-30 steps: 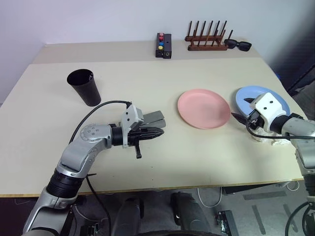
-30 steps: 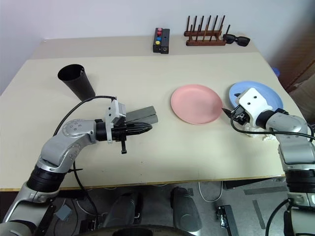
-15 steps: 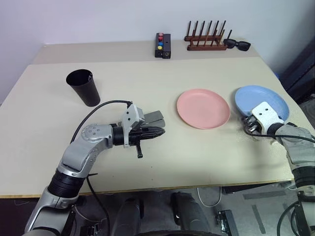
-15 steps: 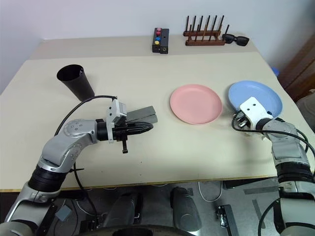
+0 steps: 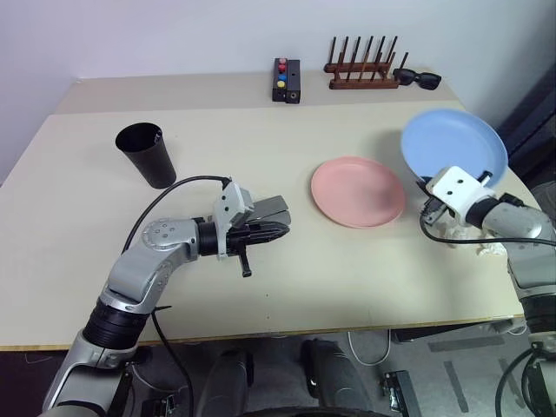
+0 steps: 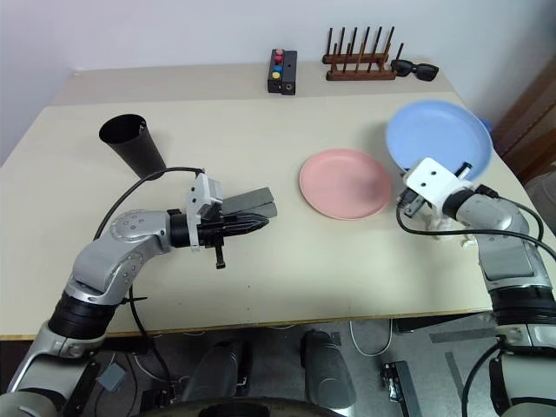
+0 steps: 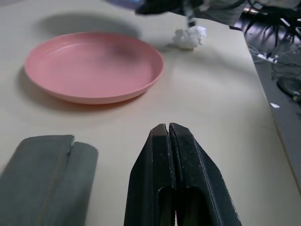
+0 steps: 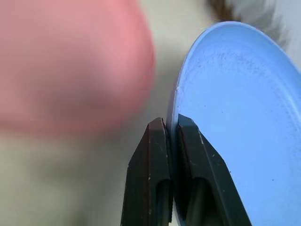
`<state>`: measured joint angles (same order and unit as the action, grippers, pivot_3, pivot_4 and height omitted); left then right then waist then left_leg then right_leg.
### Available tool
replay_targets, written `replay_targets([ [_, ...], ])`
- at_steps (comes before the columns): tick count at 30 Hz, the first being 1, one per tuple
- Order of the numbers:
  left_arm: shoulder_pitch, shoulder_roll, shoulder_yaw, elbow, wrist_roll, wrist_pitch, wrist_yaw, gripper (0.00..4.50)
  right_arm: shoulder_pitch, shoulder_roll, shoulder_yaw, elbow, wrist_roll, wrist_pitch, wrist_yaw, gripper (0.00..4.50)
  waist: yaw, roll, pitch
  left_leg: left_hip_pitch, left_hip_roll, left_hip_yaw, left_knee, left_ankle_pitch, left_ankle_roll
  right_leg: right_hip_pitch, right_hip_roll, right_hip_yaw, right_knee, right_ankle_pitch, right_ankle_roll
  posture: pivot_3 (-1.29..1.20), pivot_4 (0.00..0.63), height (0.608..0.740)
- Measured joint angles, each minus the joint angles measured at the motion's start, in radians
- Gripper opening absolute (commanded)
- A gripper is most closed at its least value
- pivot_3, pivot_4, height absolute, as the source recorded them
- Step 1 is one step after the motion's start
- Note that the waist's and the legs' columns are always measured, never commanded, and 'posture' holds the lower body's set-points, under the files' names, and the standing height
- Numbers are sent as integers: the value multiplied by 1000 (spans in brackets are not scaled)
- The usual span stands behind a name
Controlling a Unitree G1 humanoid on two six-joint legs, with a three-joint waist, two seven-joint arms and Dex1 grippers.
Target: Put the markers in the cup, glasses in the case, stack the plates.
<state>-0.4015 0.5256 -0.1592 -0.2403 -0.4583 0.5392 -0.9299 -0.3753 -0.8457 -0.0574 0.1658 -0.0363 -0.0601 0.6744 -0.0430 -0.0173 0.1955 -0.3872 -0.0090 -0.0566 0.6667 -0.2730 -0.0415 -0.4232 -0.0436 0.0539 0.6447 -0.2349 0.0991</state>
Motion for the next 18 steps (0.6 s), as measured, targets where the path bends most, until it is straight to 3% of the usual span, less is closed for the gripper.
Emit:
replay_targets([
  [7, -5, 13, 28, 7, 0, -4, -1, 0, 70, 49, 52, -286, 196, 172, 170, 35, 6, 0, 0, -1, 0, -1, 0, 0, 0, 0, -1, 0, 0, 0, 0, 0, 150, 735],
  [17, -5, 6, 27, 2, 0, -4, 12, 0, 81, 111, 133, -237, 163, 203, 182, 35, 7, 0, 0, -1, 0, -1, 0, 0, 0, 0, -1, -1, -1, 0, -1, 0, 150, 735],
  [18, -5, 6, 26, 2, 0, -4, 13, 0, 72, 116, 134, -225, 161, 203, 185, 328, 6, 0, 0, -1, 0, -1, 0, 0, 0, 0, -1, -1, -1, 0, -1, 0, 150, 735],
])
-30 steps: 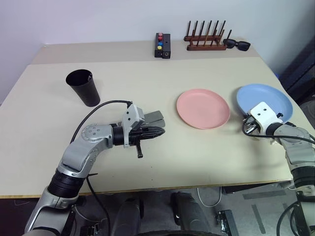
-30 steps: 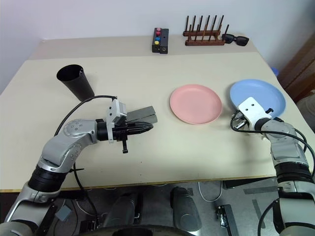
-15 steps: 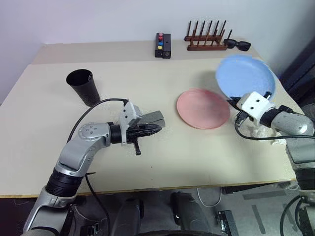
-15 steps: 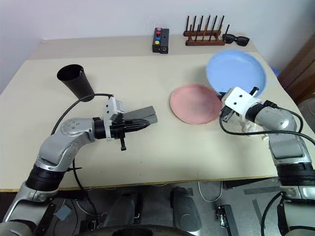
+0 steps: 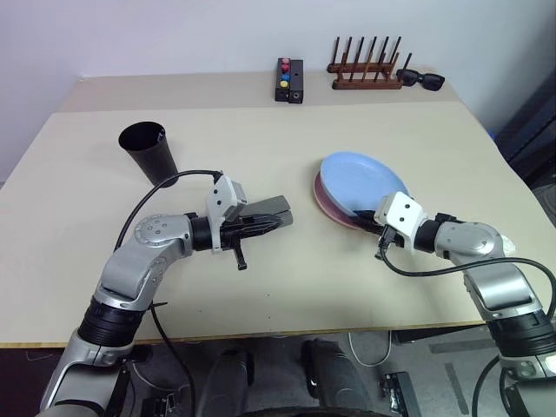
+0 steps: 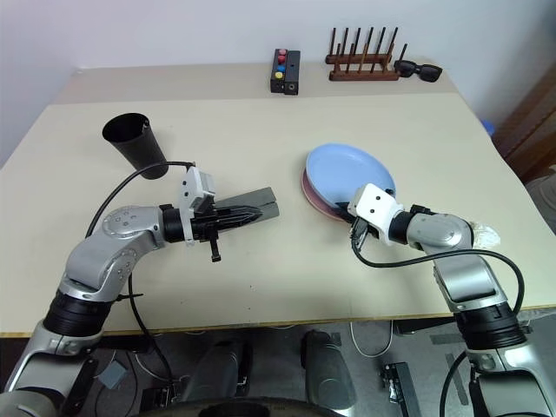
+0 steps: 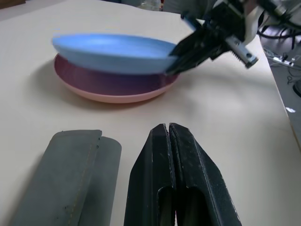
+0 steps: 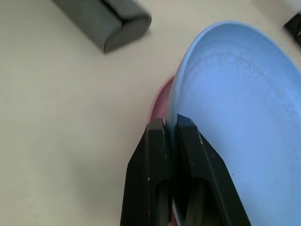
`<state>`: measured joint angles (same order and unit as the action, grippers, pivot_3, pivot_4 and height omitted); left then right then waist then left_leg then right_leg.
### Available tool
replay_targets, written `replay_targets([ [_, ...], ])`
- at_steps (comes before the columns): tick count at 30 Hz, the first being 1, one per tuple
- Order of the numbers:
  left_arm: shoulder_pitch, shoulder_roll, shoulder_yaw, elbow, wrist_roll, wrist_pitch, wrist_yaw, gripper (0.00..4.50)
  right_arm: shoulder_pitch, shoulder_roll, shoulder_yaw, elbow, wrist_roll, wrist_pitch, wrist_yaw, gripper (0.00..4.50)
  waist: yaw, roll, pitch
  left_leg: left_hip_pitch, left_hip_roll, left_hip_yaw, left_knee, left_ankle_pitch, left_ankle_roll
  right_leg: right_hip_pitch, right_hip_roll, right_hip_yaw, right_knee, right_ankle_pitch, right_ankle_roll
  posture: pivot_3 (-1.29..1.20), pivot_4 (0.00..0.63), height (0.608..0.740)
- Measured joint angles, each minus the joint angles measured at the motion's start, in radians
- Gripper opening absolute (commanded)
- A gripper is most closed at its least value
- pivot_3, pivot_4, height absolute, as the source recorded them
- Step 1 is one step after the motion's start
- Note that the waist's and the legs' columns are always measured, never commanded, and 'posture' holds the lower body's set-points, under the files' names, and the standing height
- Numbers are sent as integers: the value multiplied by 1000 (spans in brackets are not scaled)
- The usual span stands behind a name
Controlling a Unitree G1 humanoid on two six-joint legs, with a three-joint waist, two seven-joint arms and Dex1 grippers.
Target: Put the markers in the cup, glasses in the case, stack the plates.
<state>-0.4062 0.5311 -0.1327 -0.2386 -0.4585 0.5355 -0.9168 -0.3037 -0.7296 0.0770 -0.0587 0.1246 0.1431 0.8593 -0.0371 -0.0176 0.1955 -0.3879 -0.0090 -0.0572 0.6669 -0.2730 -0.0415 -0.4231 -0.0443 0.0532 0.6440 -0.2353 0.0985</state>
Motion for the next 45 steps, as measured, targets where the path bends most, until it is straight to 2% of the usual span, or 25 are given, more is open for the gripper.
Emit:
replay_targets([
  [2, 0, 0, -2, 0, 1, 0, 0, 0, -17, 2, 0, 10, -3, 0, 2, 1004, 0, 0, 0, 0, 0, 0, 0, 0, 0, 0, 0, 0, 0, 0, 0, 0, 150, 735],
  [6, 0, 0, -3, 0, 1, 0, 2, 0, -31, 3, 0, 16, -15, -6, -1, 2892, 0, 0, 0, 0, 0, 0, 0, 0, 0, 0, 0, 0, 0, 0, 0, 0, 150, 735],
  [12, 0, -2, -4, -1, 1, 0, 3, 0, -11, -28, -39, -51, 11, 15, 16, 2892, 2, 0, 0, 0, 0, 0, 0, 0, 0, 0, 0, 0, 0, 0, 0, 0, 150, 735],
  [15, 0, -7, -8, -2, 1, 0, 3, 0, 21, -67, -107, -111, 54, 63, 29, 2892, 4, 0, 0, 0, 0, 0, 0, 0, 0, 0, 0, 0, 0, 0, 0, 0, 150, 735],
  [21, -2, -42, -23, -6, -3, 0, -9, 0, 243, -152, -365, -176, 76, 178, -10, 2892, 29, 0, 0, -1, 0, 0, 0, 0, 0, 1, 0, 0, -2, -1, -1, 0, 150, 735],
  [25, -11, -79, -53, -8, -7, 2, -21, 0, 428, -151, -488, -180, 56, 222, -40, 2892, 25, 0, 0, -1, 0, 1, 0, 0, 0, 1, 0, 0, -5, -1, -2, 0, 150, 735],
  [27, -21, -90, -60, -8, -9, 3, -28, 0, 470, -131, -524, -179, 55, 241, -68, 2892, 18, 0, 0, -1, 0, 2, 0, 0, 0, 1, 0, 1, -5, -1, -2, 0, 150, 735],
  [31, -37, -124, -87, -8, -22, 4, -54, 0, 427, -35, -544, -146, 59, 294, -172, 2892, 16, 1, -1, 1, 1, 2, 0, 0, 0, 2, 1, 1, -5, -1, -4, 0, 150, 735],
  [35, -42, -130, -89, -8, -26, 4, -63, 0, 376, -12, -517, -85, 54, 310, -224, 2892, 20, 1, -1, 0, 1, 2, 0, 0, 0, 2, 1, 1, -6, -1, -4, 0, 150, 735],
  [38, -47, -131, -90, -6, -26, 3, -64, 0, 343, 3, -479, -11, 39, 307, -257, 2031, 21, 1, -1, -1, 0, 2, 0, 0, 0, 2, 1, 1, -8, -1, -4, 0, 150, 735],
  [42, -48, -129, -89, -5, -25, 2, -61, 0, 321, 4, -468, 36, 34, 324, -290, 37, 23, 1, -1, -2, 0, 2, 0, 0, 0, 2, 0, 1, -9, 0, -3, 0, 150, 735],
  [45, -38, -127, -89, -7, -25, 1, -58, 0, 318, 3, -468, 37, 37, 334, -294, 37, 23, 1, -1, -2, 0, 2, 0, 0, 0, 3, 0, 1, -9, 0, -3, 0, 150, 735],
])
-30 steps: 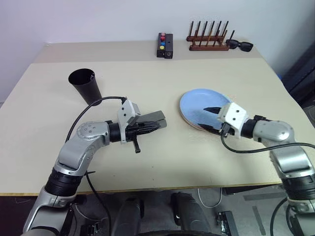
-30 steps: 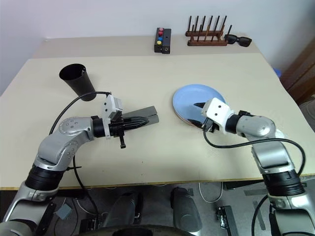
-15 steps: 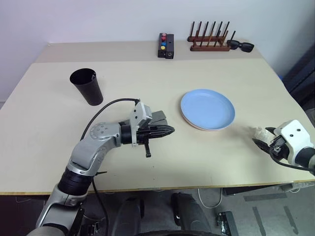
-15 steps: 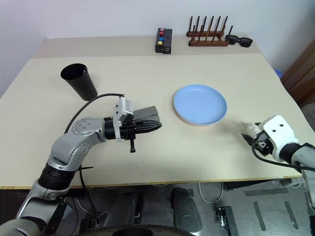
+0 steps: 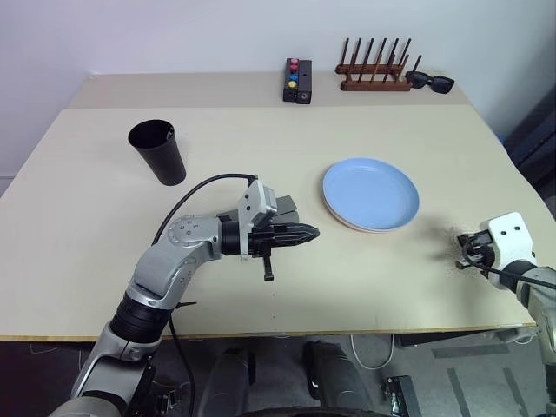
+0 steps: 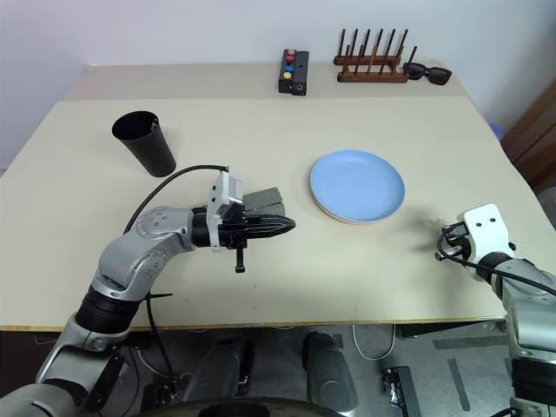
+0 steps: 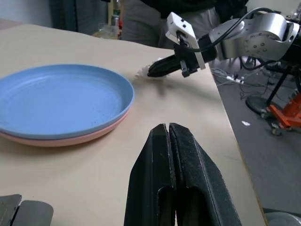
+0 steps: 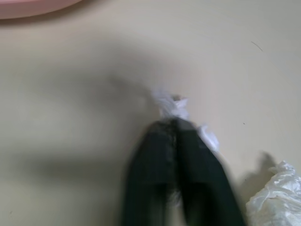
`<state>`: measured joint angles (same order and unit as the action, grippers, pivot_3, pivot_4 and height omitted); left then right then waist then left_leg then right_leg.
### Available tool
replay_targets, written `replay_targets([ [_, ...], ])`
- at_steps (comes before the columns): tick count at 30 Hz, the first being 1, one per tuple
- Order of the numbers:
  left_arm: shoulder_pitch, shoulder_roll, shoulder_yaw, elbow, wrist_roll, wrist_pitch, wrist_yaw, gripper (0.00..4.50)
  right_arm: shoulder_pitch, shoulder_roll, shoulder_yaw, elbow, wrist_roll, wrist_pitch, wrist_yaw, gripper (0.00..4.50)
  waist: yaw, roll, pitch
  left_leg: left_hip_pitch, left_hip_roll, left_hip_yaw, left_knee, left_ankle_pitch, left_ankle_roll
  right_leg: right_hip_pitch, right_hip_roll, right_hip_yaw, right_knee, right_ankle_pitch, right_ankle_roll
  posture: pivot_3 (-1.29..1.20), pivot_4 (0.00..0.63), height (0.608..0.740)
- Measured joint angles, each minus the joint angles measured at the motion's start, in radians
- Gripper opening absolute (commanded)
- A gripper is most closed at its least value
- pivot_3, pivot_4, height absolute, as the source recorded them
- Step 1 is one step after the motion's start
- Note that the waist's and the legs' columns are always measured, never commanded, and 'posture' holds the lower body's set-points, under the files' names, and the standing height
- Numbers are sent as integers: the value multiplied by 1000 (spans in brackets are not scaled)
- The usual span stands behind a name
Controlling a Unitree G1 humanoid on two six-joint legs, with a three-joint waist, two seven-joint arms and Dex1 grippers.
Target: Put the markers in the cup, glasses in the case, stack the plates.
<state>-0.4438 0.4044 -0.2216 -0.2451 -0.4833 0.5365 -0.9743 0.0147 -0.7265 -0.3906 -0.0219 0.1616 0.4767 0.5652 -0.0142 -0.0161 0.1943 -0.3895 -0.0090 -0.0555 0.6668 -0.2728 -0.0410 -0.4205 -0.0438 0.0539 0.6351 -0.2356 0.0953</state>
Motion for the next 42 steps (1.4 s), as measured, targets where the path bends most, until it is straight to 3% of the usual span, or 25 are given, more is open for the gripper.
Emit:
replay_targets([
  [7, 7, 4, 0, 0, 3, -3, 13, 0, -23, -3, 2, -92, 26, -26, 32, 37, -6, 0, 0, 0, 0, 0, 0, 0, 0, 0, 0, 0, 0, 1, 1, 0, 150, 735],
  [12, 6, 7, 3, 0, 4, -6, 15, 0, -174, 1, 57, -264, 108, -1, 58, 37, -6, 0, 0, 0, 1, -2, 0, 0, 0, 0, 2, -1, 0, 1, 2, 0, 150, 735],
  [18, 7, 18, 6, 0, 6, -8, 19, 0, -307, 80, 232, -224, 95, 47, 23, 37, 2, 0, 0, -1, 0, -2, -1, 0, 0, 0, 0, -1, -2, 1, 1, 0, 150, 735],
  [21, 7, 16, 6, 0, 14, -9, 30, 0, -316, 91, 277, -172, 76, 48, 16, 866, 3, 0, 0, -2, 0, -2, -1, 0, 0, 0, -1, -1, -3, 1, 2, 0, 150, 735],
  [25, 8, 6, 7, 0, 16, -16, 46, 0, -308, 85, 289, -155, 54, 27, 15, 2828, 1, 0, 0, -2, 0, -2, -1, 0, 0, 0, -1, -2, -3, 2, 2, 0, 150, 735],
  [29, 11, 5, 7, -4, 16, -17, 55, 0, -252, 47, 228, -155, 56, -3, 27, 2828, 4, 0, 0, -2, 0, -2, -1, 0, 0, 0, -1, -2, -3, 2, 3, 0, 150, 735],
  [35, 7, -5, 4, -4, 16, -19, 47, 0, -73, -48, -4, -111, 41, -19, 7, 2828, 4, 0, 0, -1, -1, -2, -1, 0, 0, 1, -1, -2, -3, 1, 2, 0, 150, 735],
  [42, -25, -24, -1, 10, 16, -19, 15, 0, 38, -49, -138, 23, 16, -19, -67, 2828, -8, 2, -1, 1, 0, 0, -1, 0, 0, 1, 1, -1, -2, 0, 0, 0, 150, 735],
])
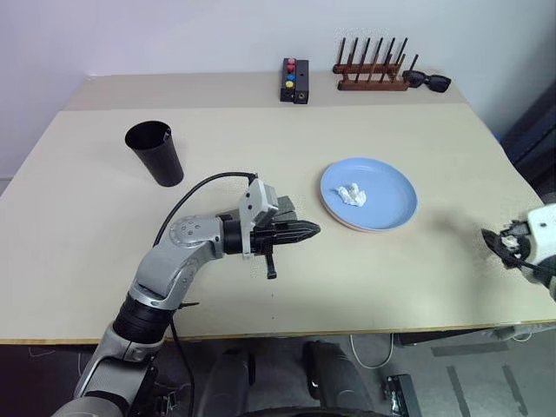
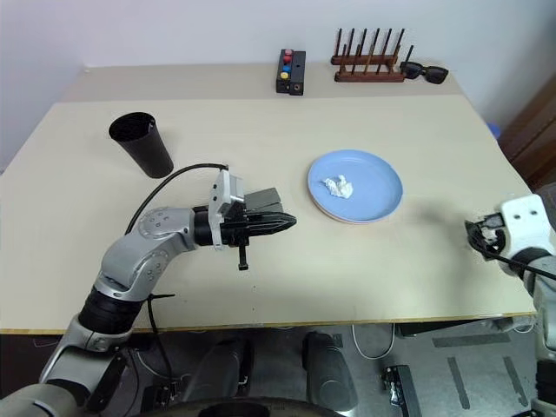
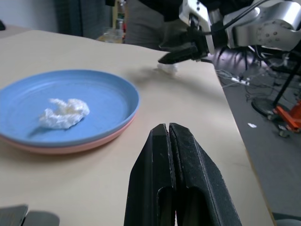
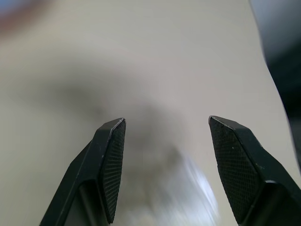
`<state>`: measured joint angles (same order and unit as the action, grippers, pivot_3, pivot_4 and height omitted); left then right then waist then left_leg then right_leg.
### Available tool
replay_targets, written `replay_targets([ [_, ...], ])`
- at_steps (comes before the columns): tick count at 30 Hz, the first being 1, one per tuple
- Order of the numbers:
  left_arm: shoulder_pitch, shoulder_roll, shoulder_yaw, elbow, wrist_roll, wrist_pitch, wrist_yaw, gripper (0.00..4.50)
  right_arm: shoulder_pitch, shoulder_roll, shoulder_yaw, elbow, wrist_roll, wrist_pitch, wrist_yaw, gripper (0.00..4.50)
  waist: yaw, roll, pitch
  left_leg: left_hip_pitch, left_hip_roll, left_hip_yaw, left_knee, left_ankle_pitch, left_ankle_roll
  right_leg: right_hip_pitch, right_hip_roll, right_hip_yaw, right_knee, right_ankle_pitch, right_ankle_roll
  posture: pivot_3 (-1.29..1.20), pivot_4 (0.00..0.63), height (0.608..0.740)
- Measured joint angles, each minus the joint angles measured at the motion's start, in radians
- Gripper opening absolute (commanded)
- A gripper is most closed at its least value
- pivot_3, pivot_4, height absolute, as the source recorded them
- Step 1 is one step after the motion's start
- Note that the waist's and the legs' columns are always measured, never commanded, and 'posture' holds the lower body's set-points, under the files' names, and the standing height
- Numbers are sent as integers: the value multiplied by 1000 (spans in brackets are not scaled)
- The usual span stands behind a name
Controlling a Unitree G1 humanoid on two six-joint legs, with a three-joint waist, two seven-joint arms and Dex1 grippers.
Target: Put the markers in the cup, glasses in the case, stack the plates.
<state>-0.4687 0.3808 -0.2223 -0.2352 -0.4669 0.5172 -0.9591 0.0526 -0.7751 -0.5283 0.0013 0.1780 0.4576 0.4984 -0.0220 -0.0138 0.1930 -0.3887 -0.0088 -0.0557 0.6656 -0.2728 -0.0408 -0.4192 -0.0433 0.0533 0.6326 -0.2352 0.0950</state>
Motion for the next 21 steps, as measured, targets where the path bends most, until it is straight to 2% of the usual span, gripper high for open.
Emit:
replay_targets([
  [7, -8, -2, 0, 8, 1, -3, -10, 0, 2, 63, -34, 35, 40, 97, -54, 2828, 6, 0, 0, 0, 0, 0, 0, 0, 0, 0, 0, 0, 0, 0, 0, 0, 150, 735],
  [10, -8, -2, 0, 8, 2, -4, -11, 0, -12, 87, -39, 41, 84, 143, -60, 1975, 6, 0, 0, 0, 0, 0, 0, 0, 0, 0, 0, 0, 0, 0, 0, 0, 150, 735],
  [13, -5, -2, 0, 8, 4, -5, -8, 0, -26, 89, -40, 41, 110, 170, -69, 434, 5, 0, 0, 0, 0, -1, 0, 0, 0, 0, 0, 0, 0, 0, 0, 0, 150, 735],
  [14, -4, -1, 0, 8, 4, -5, -6, 0, -27, 89, -41, 41, 112, 171, -71, 62, 5, 0, 0, 0, 0, -1, 0, 0, 0, 0, 0, 0, 0, 0, 0, 0, 150, 735],
  [21, 9, 8, 3, 8, 6, -6, 3, 0, -34, 88, -17, -14, 112, 132, -73, 62, 1, 1, 0, 0, 0, 0, 0, 0, 0, 0, 0, 0, 0, 0, 1, 0, 150, 735],
])
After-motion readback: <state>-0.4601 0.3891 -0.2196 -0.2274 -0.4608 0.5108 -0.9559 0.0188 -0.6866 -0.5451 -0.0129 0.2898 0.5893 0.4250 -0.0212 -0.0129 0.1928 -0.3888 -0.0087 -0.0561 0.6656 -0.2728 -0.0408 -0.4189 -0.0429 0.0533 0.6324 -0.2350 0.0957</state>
